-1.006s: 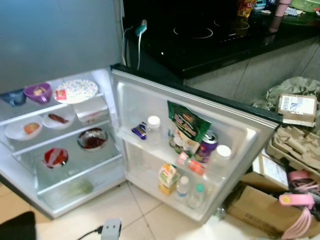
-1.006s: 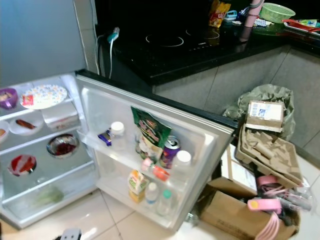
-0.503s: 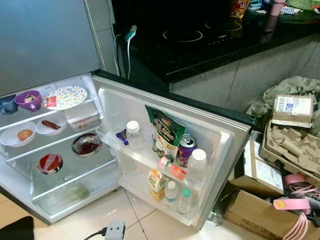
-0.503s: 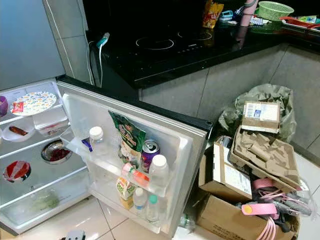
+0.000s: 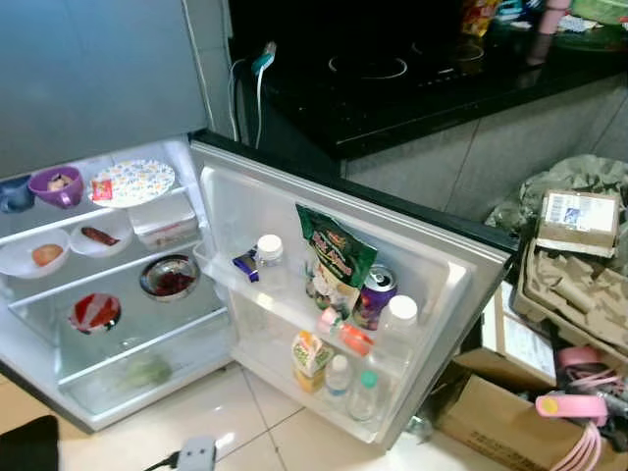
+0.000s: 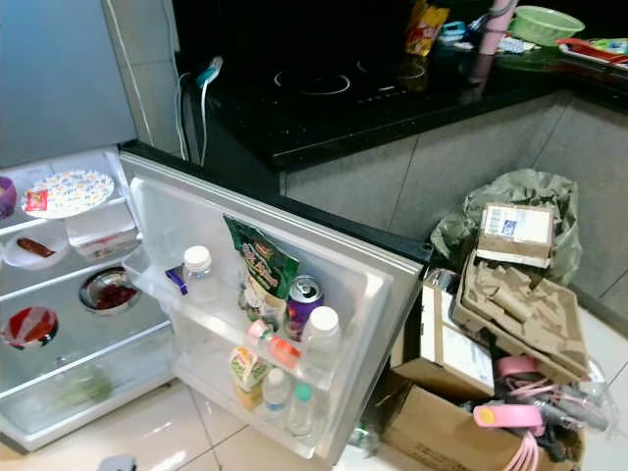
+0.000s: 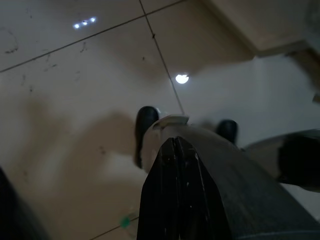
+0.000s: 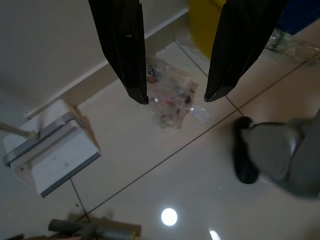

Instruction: Restocking fridge

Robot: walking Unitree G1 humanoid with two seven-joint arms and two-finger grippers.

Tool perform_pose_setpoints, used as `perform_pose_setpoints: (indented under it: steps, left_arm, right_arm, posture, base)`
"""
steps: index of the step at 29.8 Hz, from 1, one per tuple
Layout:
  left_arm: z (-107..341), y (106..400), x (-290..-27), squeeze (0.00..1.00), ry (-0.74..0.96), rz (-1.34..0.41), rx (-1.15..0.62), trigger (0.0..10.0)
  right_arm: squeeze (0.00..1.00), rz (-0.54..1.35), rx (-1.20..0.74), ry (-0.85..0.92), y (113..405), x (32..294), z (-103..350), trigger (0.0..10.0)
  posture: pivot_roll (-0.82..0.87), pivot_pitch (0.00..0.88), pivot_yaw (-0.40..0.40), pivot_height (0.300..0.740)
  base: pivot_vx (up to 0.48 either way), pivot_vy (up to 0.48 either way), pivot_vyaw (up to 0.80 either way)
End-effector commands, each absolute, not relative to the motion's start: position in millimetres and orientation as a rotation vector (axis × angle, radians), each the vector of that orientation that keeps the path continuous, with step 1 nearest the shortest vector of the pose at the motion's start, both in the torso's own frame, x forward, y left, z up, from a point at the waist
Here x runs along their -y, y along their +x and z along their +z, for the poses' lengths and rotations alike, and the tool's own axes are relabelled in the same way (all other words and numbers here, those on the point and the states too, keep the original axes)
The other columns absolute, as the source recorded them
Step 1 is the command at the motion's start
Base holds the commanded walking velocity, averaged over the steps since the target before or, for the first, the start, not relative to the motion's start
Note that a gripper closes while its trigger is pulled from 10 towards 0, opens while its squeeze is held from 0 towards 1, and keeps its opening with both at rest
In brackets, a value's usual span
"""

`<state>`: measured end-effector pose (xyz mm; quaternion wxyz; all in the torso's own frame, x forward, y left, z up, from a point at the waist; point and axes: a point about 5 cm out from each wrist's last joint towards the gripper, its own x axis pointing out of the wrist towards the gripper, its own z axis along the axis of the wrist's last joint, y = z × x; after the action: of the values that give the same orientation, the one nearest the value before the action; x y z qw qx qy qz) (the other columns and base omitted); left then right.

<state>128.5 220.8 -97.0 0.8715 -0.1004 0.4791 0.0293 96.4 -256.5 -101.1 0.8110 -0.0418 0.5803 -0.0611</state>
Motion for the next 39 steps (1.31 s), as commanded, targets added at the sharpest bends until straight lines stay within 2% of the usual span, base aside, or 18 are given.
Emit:
perform_pose_setpoints:
  steps: [1,8,14,15,16,18,20,22,23,26,29,30,33,34,37,39]
  left_arm:
    - [-97.5,126.5,-222.4,0.00,-0.220,0.093,-0.997,10.0]
    - [-88.5,135.4,-245.1,0.00,-0.196,0.243,-0.904,10.0]
    - [-61.0,162.2,-284.4,0.00,-0.234,0.420,-0.664,10.0]
    - [-61.0,162.2,-284.4,0.00,-0.234,0.420,-0.664,10.0]
    - [-46.4,172.1,-302.7,0.00,-0.247,0.467,-0.562,10.0]
    - [-31.3,181.1,-319.4,0.00,-0.259,0.501,-0.465,10.0]
    - [-25.4,184.3,-325.5,0.00,-0.263,0.514,-0.429,10.0]
    - [-5.1,196.9,-342.0,0.00,-0.311,0.530,-0.297,10.0]
    - [16.1,211.7,-352.7,0.00,-0.357,0.495,-0.166,10.0]
    - [28.5,221.2,-356.2,0.00,-0.386,0.451,-0.091,10.0]
    - [68.4,257.6,-346.3,0.00,-0.375,0.178,0.088,10.0]
    - [68.4,257.6,-346.3,0.00,-0.375,0.178,0.088,10.0]
    - [119.3,293.1,-318.4,0.00,-0.319,-0.198,0.266,10.0]
    - [119.3,293.1,-318.4,0.00,-0.319,-0.198,0.266,10.0]
    - [151.1,305.6,-301.2,0.00,-0.258,-0.401,0.353,10.0]
    - [194.8,311.7,-282.7,0.00,-0.190,-0.583,0.469,10.0]
  right_arm:
    - [0.00,-0.147,-1.236,-0.095,96.7,261.6,-99.5,10.0]
    - [0.00,-0.145,-1.237,-0.093,96.3,260.6,-99.9,10.0]
    - [0.00,-0.147,-1.238,-0.092,96.0,260.8,-99.9,10.0]
    - [0.00,-0.147,-1.238,-0.092,96.0,260.8,-99.9,10.0]
    - [0.00,-0.149,-1.238,-0.092,95.8,261.5,-99.8,10.0]
    - [0.00,-0.151,-1.238,-0.092,95.6,262.2,-99.6,10.0]
    - [0.00,-0.152,-1.238,-0.092,95.6,262.4,-99.5,10.0]
    - [0.00,-0.153,-1.239,-0.092,95.3,263.0,-99.4,10.0]
    - [0.00,-0.153,-1.239,-0.092,95.1,263.3,-99.3,10.0]
    - [0.00,-0.153,-1.239,-0.092,95.0,263.5,-99.3,10.0]
    - [0.00,-0.152,-1.239,-0.094,94.8,264.1,-99.2,10.0]
    - [0.00,-0.152,-1.239,-0.094,94.8,264.1,-99.2,10.0]
    - [0.00,-0.151,-1.237,-0.095,95.6,264.2,-98.9,10.0]
    - [0.00,-0.151,-1.237,-0.095,95.6,264.2,-98.9,10.0]
    - [0.00,-0.149,-1.234,-0.094,97.2,263.5,-98.7,10.0]
    - [0.00,-0.148,-1.232,-0.092,97.8,262.8,-98.8,10.0]
  posture:
    - [0.01,0.000,-0.041,0.732]
    - [0.01,0.000,-0.040,0.732]
    - [0.00,0.000,-0.039,0.732]
    - [0.00,0.000,-0.039,0.732]
    - [0.00,0.000,-0.039,0.732]
    - [0.00,0.000,-0.037,0.732]
    - [0.00,0.000,-0.037,0.732]
    - [0.00,0.000,-0.038,0.732]
    - [0.00,0.000,-0.038,0.732]
    - [0.00,0.000,-0.039,0.732]
    - [0.01,0.000,-0.041,0.732]
    - [0.01,0.000,-0.041,0.732]
    - [0.01,0.000,-0.042,0.732]
    - [0.01,0.000,-0.042,0.732]
    - [0.01,0.000,-0.040,0.732]
    - [0.01,0.000,-0.039,0.732]
  base:
    - [0.000,0.000,0.00]
    - [0.000,0.000,0.00]
    - [0.000,0.000,0.00]
    - [0.000,0.000,0.00]
    - [0.000,0.000,0.00]
    - [0.000,0.000,0.00]
    - [0.000,0.000,0.00]
    - [0.000,0.000,0.00]
    - [0.000,0.000,0.00]
    - [0.000,0.000,0.00]
    - [0.000,0.000,0.00]
    - [0.000,0.000,0.00]
    - [0.000,0.000,0.00]
    - [0.000,0.000,0.00]
    - [0.000,0.000,0.00]
    - [0.000,0.000,0.00]
